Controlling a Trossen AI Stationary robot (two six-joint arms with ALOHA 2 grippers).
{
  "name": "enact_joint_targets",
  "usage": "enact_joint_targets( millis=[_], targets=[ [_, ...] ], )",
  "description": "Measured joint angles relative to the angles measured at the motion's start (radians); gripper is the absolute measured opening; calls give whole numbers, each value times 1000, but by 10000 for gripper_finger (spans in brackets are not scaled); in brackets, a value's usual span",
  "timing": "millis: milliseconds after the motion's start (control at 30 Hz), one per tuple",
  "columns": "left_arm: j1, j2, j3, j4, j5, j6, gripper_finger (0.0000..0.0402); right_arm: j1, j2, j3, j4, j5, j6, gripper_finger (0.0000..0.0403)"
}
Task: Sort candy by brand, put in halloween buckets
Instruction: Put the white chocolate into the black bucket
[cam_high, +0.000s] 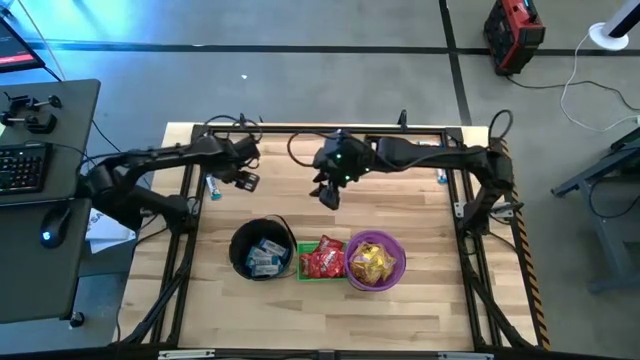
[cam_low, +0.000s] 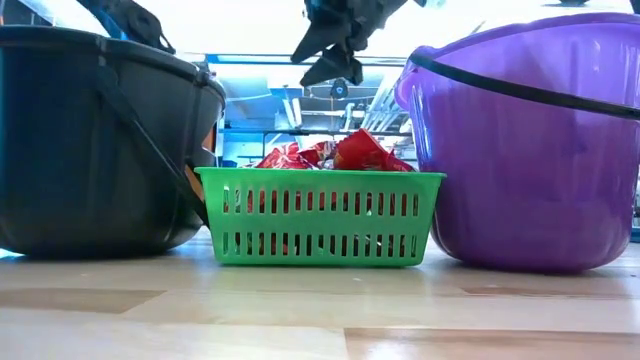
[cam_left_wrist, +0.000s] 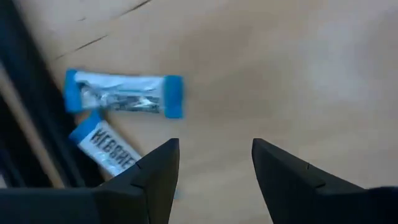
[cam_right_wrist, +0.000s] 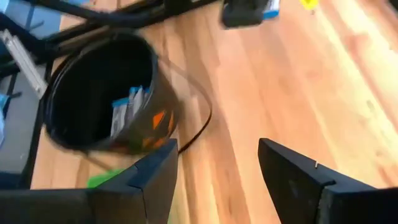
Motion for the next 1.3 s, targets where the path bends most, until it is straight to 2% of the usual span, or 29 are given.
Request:
enact_joint_targets(
  millis=[133, 300, 467, 567, 667, 733, 900, 1100, 1300],
  targets=[
    [47, 43, -34, 93, -97, -97, 186, 11, -42, -58, 11, 3, 3, 215],
    [126, 49, -116, 242, -16, -147, 179, 33, -52, -114, 19, 21, 5, 215],
    [137, 26, -140, 298, -42, -164, 155, 55, -52, -139, 32, 24, 5, 215],
    [118, -8, -140, 299, -98, -188, 112, 60, -52, -140, 40, 24, 5, 215],
    [118, -29, -154, 304, -146, -194, 33, 60, -52, -140, 37, 24, 20, 215],
    [118, -33, -185, 319, -157, -198, 12, 60, -52, -140, 38, 25, 21, 215],
    [106, -34, -255, 353, -182, -332, 2, 56, -52, -140, 39, 26, 21, 215],
    [69, -43, -289, 413, -240, -417, 1, 56, -52, -139, 46, 26, 21, 215],
    [-2, -44, -318, 574, -163, -457, 0, 56, -52, -139, 46, 35, 21, 215]
  ],
)
